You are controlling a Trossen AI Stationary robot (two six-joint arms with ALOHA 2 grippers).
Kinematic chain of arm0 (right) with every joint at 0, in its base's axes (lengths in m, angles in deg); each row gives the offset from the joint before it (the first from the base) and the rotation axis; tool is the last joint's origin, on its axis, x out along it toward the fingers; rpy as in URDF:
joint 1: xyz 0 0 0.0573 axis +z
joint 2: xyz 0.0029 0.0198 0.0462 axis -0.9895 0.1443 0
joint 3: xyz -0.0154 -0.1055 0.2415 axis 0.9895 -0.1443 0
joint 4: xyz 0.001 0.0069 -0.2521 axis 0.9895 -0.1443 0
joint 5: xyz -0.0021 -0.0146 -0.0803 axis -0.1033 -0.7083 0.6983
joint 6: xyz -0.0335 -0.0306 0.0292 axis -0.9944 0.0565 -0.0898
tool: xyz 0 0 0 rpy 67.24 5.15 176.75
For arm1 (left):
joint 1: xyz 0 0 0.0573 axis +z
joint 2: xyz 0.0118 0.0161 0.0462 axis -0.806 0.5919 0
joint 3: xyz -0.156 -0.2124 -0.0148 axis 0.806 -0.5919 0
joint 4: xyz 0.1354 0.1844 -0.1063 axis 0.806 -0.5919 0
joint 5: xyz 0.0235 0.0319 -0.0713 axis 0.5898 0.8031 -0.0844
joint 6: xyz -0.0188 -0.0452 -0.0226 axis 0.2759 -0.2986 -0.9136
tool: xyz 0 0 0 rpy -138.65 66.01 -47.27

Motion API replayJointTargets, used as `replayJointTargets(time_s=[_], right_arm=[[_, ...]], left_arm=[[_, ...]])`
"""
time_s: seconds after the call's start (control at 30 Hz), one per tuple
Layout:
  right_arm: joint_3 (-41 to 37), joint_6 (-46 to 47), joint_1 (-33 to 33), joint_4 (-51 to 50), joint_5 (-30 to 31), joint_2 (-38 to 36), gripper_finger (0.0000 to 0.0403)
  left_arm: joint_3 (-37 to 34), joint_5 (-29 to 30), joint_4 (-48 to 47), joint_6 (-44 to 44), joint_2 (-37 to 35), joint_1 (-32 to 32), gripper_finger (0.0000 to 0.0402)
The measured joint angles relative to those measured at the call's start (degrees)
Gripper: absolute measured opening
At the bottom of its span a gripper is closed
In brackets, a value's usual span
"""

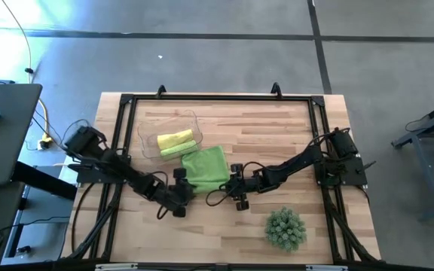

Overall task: Roll microfiber towels into tight, uniform cylinder then place into a basket
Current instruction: Roll the green towel

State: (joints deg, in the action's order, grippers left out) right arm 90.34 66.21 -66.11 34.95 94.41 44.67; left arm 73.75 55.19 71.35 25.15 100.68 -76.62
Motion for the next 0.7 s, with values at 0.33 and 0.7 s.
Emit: replayJointTargets(time_s=[0.33,0.7], right_arm=[[-0.1,-2.1,0.0,-0.5,0.9,-2.2,0.0169],[-0.1,-8.2,1.9,-0.7,2.8,-6.2,0.0169]], left_arm=[[2.8,-0.8,-8.5,-16.5,2.1,1.1,0.0158],[2.7,-1.2,-10.4,-34.2,2.0,0.8,0.0038]])
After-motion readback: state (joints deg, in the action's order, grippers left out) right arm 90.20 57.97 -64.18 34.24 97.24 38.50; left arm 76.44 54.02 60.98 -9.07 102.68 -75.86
